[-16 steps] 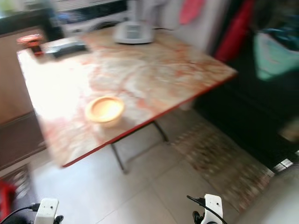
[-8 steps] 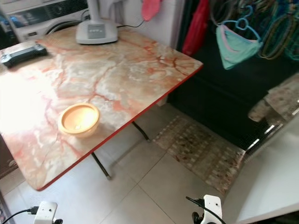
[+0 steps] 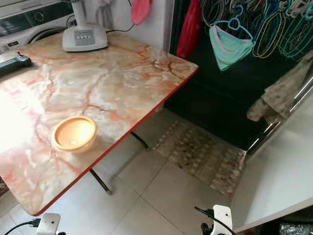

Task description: Restocking fridge

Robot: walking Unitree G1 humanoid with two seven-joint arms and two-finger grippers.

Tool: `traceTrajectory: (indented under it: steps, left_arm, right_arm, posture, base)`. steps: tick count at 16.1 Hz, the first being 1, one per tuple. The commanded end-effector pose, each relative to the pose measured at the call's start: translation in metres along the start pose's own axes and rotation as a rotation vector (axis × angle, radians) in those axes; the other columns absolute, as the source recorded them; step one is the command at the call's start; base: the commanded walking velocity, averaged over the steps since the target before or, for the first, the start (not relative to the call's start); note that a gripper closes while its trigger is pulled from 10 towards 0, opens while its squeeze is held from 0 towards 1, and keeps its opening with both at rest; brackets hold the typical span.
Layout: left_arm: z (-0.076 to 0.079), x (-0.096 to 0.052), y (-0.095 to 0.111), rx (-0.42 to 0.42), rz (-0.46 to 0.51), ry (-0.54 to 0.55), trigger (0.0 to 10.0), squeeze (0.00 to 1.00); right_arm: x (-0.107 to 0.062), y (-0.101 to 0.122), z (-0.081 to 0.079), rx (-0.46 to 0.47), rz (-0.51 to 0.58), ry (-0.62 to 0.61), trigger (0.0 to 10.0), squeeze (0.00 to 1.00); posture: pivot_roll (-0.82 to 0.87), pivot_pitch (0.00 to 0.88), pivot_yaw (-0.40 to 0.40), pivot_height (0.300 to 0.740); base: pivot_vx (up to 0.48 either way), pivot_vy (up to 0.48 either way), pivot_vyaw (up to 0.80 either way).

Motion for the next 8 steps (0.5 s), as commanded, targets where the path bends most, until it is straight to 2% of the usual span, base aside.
traceTrajectory:
  steps: [1, 4, 8]
  left_arm:
    - [0.0024, -0.0026, -0.0129, 0.001, -0.043, -0.005, 10.0, 0.0]
    - [0.0018, -0.0029, -0.0137, 0.008, -0.043, 0.001, 10.0, 0.0]
    - [0.0024, -0.0033, -0.0146, 0.003, -0.043, 0.006, 10.0, 0.0]
  right_arm:
    - [-0.0004, -0.002, 0.0019, 0.0, -0.007, -0.004, 10.0, 0.0]
    - [-0.0003, -0.0011, 0.0017, 0.004, -0.003, -0.003, 10.0, 0.0]
    - [-0.0003, 0.0008, 0.0014, 0.012, 0.008, -0.001, 10.0, 0.0]
  posture:
    - [0.11, 0.073, -0.007, 0.74]
    - [0.11, 0.077, -0.009, 0.74]
    - [0.11, 0.085, -0.014, 0.74]
  base:
    - [0.0, 0.0, 0.0]
    - [0.0, 0.0, 0.0]
    - [0.0, -0.335, 0.0]
Point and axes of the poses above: a point about 5 cm out from each wrist's last joint towards the gripper, its own x axis pointing out of the wrist towards the gripper, its own y axis along the axis of the wrist's last joint, z = x × y, the point moved 6 cm from there along x, pointing out of the wrist towards the gripper, and after that the axes turned 10 degrees about x, right-handed, at the moved point
